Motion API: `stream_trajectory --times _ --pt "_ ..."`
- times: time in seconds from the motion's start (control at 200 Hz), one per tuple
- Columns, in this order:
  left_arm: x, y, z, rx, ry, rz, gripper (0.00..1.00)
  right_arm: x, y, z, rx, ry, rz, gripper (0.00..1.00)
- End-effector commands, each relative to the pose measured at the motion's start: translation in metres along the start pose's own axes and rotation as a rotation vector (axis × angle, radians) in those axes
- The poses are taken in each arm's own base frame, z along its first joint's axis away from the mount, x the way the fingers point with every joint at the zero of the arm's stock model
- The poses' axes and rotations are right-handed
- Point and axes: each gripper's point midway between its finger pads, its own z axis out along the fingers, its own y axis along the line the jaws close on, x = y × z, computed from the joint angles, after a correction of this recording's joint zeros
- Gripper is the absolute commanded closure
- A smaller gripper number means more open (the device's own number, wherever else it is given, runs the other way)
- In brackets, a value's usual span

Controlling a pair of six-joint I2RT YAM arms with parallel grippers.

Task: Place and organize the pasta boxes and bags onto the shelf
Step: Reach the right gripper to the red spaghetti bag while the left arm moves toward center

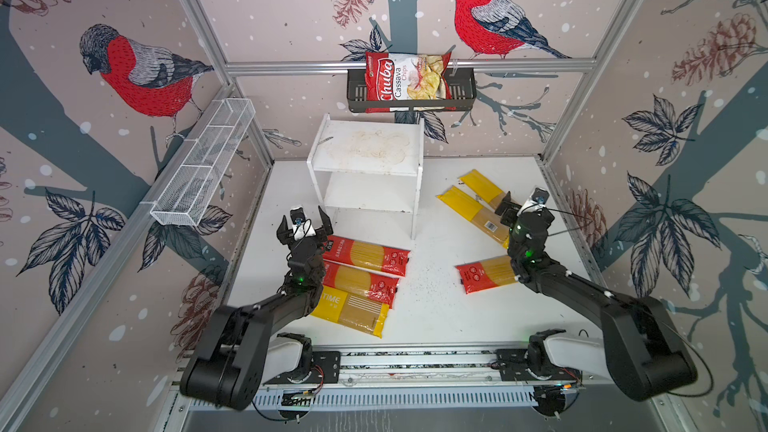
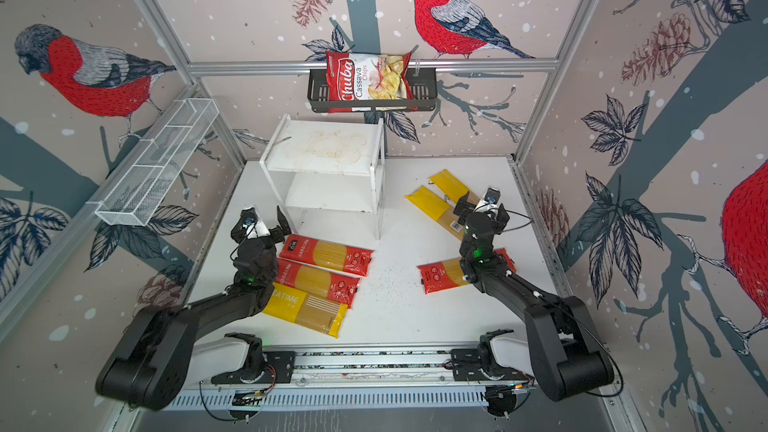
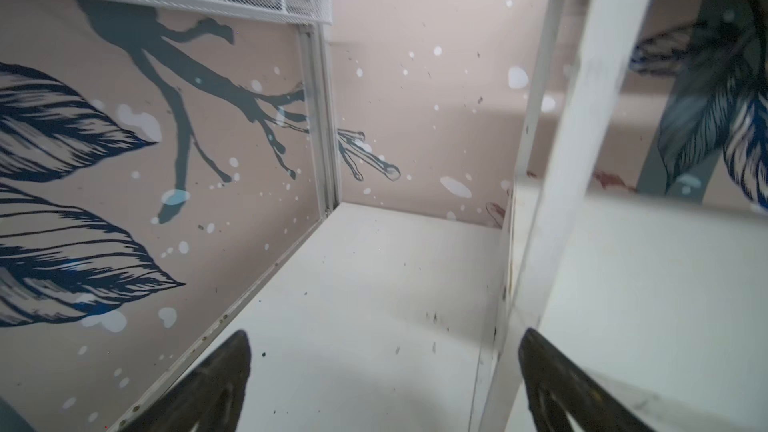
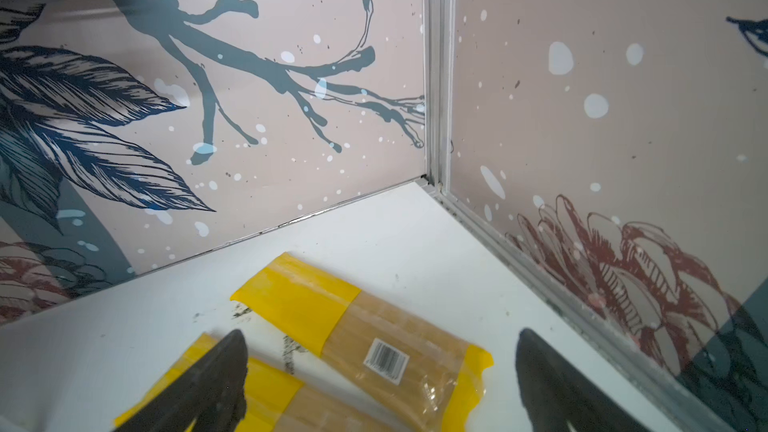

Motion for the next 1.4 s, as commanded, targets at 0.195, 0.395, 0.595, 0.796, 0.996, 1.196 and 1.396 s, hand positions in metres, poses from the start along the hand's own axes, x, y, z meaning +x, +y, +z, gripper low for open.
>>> stream_trajectory --times 0.195,0.395,0.595,0.796,0.996,1.196,1.396 --pt "0.018 0.017 -0.036 -0.026 0.166 -0.608 0.02 0.084 0.072 -0.043 -0.502 0.596 0.423 0.11" --pt "0.018 -0.019 -0.061 0.242 0.246 -0.641 0.20 0.141 0.065 -0.099 -0.272 0.787 0.318 0.14" --pt "0.034 -0.087 -0.095 0.398 0.419 -0.384 0.23 0.177 0.019 -0.151 -0.125 0.954 0.384 0.16" --pt "0.038 -0.173 -0.152 0.595 0.441 -0.190 0.22 0.178 -0.001 -0.167 -0.096 0.989 0.428 0.17" --pt "0.040 -0.236 -0.186 0.777 0.423 -0.138 0.23 0.208 0.001 -0.174 -0.091 1.085 0.520 0.17" --pt "0.049 -0.264 -0.202 0.855 0.442 -0.107 0.23 0.222 0.001 -0.169 -0.089 1.060 0.639 0.19" --pt "0.059 -0.275 -0.208 0.887 0.481 -0.116 0.23 0.226 0.011 -0.165 -0.134 1.070 0.697 0.48"
